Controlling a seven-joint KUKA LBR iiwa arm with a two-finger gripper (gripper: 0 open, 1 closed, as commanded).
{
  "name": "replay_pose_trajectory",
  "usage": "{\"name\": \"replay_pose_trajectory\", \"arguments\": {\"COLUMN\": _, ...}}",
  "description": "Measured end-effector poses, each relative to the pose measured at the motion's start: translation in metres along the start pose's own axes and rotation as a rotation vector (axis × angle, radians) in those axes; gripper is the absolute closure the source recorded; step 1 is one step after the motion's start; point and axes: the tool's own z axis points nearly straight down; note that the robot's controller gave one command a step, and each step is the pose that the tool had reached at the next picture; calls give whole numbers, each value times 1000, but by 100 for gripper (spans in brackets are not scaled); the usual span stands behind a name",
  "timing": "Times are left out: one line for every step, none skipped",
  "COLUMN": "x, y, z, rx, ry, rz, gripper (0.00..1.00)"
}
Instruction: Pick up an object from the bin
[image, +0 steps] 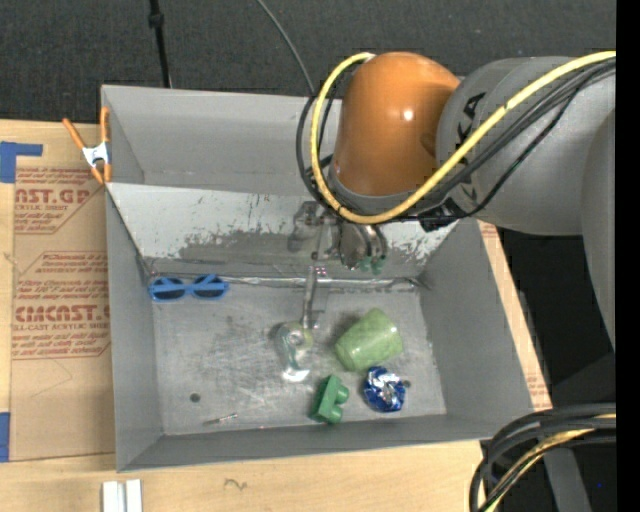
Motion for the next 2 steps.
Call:
{"name": "replay_pose_trajectory", "arguments": {"x": 72, "y": -76, "z": 130, "rx": 2, "ry": 13, "rz": -143, "gripper": 0}}
{"name": "replay_pose_trajectory", "arguments": {"x": 97, "y": -89, "z": 153, "rx": 0, "ry": -17, "rz": -294, "gripper": 0}}
